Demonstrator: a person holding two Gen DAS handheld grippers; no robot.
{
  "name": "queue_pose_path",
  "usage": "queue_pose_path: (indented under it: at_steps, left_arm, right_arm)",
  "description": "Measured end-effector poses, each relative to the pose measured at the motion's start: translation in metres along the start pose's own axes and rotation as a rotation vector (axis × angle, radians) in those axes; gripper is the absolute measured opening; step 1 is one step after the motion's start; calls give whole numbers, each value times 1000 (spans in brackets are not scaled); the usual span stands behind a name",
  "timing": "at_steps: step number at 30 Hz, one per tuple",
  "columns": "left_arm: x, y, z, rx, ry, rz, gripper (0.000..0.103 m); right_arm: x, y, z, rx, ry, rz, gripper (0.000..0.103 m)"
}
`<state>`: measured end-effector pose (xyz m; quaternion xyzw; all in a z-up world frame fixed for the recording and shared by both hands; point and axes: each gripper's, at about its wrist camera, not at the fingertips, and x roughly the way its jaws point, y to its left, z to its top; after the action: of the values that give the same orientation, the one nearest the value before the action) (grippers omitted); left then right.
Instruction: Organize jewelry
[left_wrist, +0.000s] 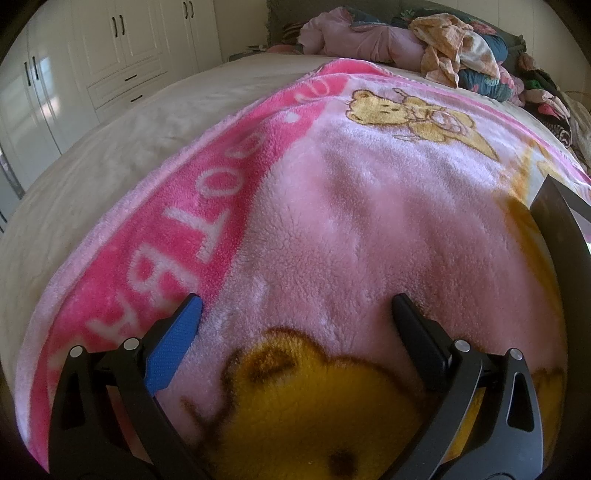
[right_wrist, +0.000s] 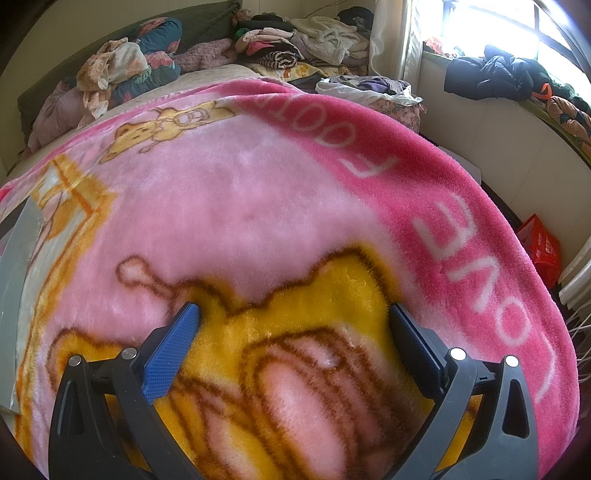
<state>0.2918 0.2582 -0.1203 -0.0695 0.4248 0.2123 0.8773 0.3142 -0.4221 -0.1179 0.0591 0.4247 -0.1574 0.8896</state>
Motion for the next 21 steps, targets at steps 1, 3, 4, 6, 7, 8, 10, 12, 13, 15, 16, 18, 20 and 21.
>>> queue_pose_path:
  at_steps: [1,3,4,6,7,8,10,12,13,15,16,18,20,21]
  left_arm:
    - [0,0,0,0,0,0,93]
    - [0,0,0,0,-1,1,93]
    - [0,0,0,0,-1,0,93]
    - [0,0,0,0,-1,1,93]
    - [0,0,0,0,-1,1,93]
    - [0,0,0,1,-2,2,93]
    - [0,0,0,1,-2,2,93]
    - [0,0,0,0,-2,1,93]
    - [0,1,1,0,-2,1,93]
    - [0,0,0,1,-2,2,93]
    - [0,0,0,1,-3,2,93]
    - [0,1,1,1,-2,2,93]
    - [0,0,0,1,-2,2,93]
    - [0,0,0,1,-3,3,93]
  right_arm:
    - [0,0,0,0,0,0,98]
    - [0,0,-1,-1,0,-1,98]
    - [0,0,0,0,0,0,98]
    - [0,0,-1,0,0,-1,98]
    - [0,0,0,-1,0,-1,98]
    - [0,0,-1,0,0,0,98]
    - [0,0,0,0,0,-1,98]
    - [0,0,0,0,0,-1,98]
    - [0,0,0,0,0,0,98]
    - [0,0,-1,-1,0,-1,98]
    - [0,0,-1,0,0,-1,98]
    - [0,0,-1,0,0,-1,98]
    - [0,1,0,-1,0,-2,98]
    - [0,0,0,-1,0,-1,98]
